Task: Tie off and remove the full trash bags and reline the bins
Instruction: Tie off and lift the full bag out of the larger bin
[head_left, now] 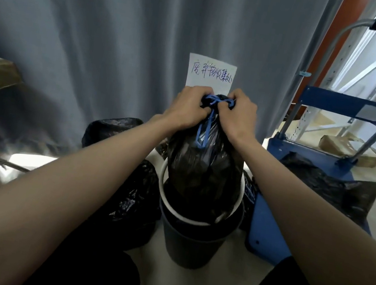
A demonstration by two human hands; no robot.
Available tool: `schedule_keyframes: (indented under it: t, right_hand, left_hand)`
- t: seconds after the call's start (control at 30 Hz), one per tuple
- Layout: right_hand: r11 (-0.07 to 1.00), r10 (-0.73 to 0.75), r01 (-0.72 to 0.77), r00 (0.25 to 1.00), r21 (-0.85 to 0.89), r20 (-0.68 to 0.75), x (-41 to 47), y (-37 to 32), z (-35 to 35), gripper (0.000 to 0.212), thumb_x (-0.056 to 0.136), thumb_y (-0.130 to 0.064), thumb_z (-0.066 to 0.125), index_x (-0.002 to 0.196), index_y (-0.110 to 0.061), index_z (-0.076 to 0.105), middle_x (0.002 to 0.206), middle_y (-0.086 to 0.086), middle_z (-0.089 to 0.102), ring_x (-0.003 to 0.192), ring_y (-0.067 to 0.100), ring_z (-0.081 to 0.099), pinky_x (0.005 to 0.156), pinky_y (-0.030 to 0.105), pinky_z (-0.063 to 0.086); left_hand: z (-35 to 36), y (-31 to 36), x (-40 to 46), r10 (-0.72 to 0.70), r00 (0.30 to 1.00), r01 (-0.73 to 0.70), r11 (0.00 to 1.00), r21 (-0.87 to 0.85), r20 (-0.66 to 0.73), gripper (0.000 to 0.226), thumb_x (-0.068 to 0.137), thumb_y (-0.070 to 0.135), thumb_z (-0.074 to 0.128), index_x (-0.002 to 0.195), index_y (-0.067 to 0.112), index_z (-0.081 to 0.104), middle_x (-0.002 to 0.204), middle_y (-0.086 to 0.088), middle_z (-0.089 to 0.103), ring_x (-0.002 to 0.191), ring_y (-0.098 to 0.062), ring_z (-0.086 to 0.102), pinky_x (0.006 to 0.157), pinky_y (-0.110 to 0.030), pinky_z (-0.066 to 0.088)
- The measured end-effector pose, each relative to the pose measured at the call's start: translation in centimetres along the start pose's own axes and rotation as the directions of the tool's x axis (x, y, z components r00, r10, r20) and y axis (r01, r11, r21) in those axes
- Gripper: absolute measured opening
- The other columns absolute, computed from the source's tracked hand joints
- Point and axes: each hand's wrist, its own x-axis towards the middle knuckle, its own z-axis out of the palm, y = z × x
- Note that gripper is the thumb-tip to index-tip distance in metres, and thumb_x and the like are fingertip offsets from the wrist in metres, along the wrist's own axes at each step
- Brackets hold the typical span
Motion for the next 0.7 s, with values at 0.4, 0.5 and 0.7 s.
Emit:
schedule_keyframes:
  t: [0.4, 0.5, 0.7]
  right_hand:
    - [0.993, 0.042, -0.032, 0.995, 0.110, -0.091, -0.3, -0.7, -2.1, 0.002, 0.087, -0.017, 0.052, 0.087, -0.016, 0.052, 0.080, 0.001, 0.058, 0.070, 0.022, 0.051, 0.063, 0.038, 0.043]
    - [0.995, 0.067, -0.058, 0.992, 0.082, -0.105, -0.5, -0.2, -2.2, 0.003, 0.089, -0.018, 0.051, 0.087, -0.017, 0.050, 0.079, -0.001, 0.056, 0.070, 0.021, 0.050, 0.063, 0.036, 0.041]
    - [0.993, 0.071, -0.057, 0.989, 0.108, -0.132, -0.4, 0.9, -2.2, 0.006, 0.090, -0.016, 0.050, 0.085, -0.016, 0.046, 0.078, -0.002, 0.053, 0.071, 0.019, 0.048, 0.065, 0.041, 0.042]
  left_hand:
    - [0.0, -2.8, -3.0, -0.042, 0.997, 0.041, 0.999, 0.015, 0.062, 0.022, 0.085, 0.006, 0.063, 0.107, 0.006, 0.068, 0.097, -0.011, 0.072, 0.096, -0.024, 0.067, 0.083, -0.033, 0.052]
    - [1.3, -5.2, -4.0, -0.149, 0.989, 0.147, 0.981, 0.125, 0.006, 0.021, 0.083, -0.001, 0.060, 0.101, 0.007, 0.067, 0.094, -0.018, 0.069, 0.093, -0.035, 0.066, 0.078, -0.042, 0.052]
    - [6.4, -10.1, -7.3, -0.593, 0.795, 0.549, 0.793, 0.263, 0.128, 0.026, 0.088, 0.017, 0.065, 0.112, 0.009, 0.068, 0.114, -0.017, 0.066, 0.109, -0.035, 0.062, 0.088, -0.037, 0.050]
